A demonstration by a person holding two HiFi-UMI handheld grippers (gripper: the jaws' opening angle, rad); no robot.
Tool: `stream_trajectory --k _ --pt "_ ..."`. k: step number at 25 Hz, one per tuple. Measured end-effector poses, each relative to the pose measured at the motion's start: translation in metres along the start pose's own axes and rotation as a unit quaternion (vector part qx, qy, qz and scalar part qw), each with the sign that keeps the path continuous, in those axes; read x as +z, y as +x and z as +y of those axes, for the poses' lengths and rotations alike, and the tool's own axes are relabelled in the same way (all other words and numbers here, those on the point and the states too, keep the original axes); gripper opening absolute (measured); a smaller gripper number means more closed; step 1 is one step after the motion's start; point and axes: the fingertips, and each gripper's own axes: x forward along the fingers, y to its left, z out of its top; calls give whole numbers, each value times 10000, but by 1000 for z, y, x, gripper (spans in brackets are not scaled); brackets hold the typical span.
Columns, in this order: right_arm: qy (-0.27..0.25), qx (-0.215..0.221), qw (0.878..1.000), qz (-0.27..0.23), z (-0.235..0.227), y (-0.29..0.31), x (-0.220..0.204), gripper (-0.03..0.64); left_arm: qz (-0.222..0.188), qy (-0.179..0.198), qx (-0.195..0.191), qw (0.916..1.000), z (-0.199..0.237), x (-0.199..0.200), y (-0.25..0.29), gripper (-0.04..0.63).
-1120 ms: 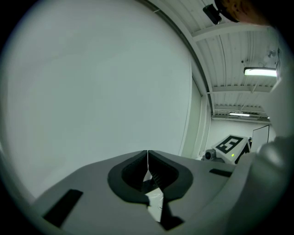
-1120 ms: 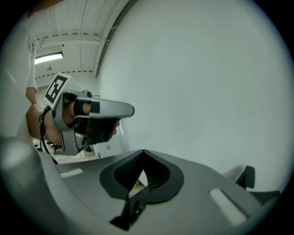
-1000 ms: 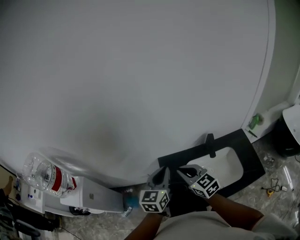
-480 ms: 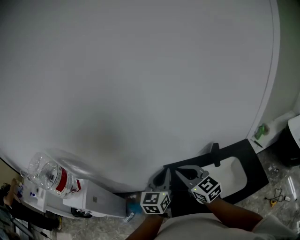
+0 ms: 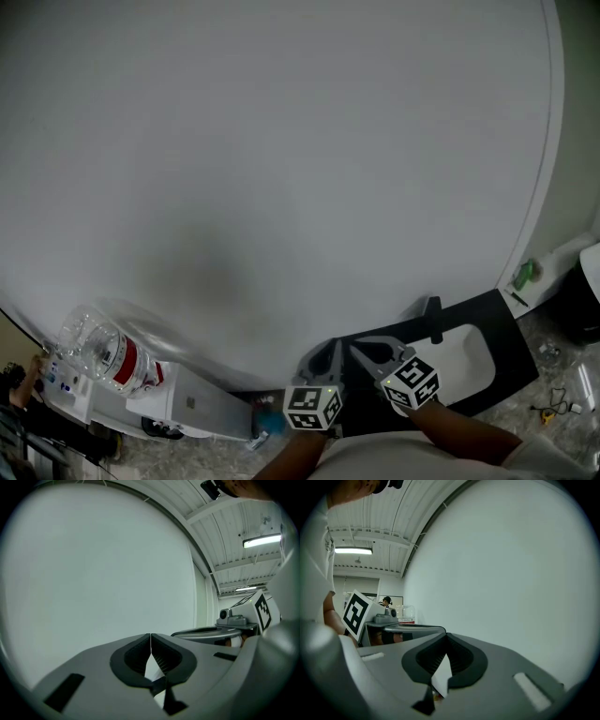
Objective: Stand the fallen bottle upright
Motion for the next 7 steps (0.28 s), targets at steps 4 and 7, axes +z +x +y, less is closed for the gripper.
stream_trajectory --k 4,7 --pt "8 2 10000 -30 -2 -1 3 0 21 19 -34 10000 -4 1 2 8" --pt "22 -12 10000 -39 -2 0 5 0 49 3 -24 10000 -3 0 2 8"
